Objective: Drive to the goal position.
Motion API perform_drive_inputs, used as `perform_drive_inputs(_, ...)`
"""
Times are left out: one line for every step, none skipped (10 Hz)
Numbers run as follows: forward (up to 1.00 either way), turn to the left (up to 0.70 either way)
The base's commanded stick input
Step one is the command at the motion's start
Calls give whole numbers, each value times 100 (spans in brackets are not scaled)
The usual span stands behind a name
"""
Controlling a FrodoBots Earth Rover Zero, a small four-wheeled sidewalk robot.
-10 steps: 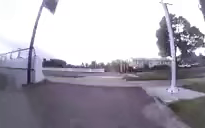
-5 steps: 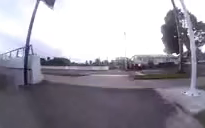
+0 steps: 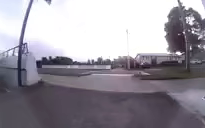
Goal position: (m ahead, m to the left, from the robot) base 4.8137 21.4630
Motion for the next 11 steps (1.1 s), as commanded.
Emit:
perform_drive_inputs(85,0)
perform_drive_inputs(85,0)
perform_drive_inputs(85,0)
perform_drive_inputs(85,12)
perform_drive_inputs(85,23)
perform_drive_inputs(85,34)
perform_drive_inputs(85,34)
perform_drive_inputs(85,34)
perform_drive_inputs(85,34)
perform_drive_inputs(85,34)
perform_drive_inputs(85,34)
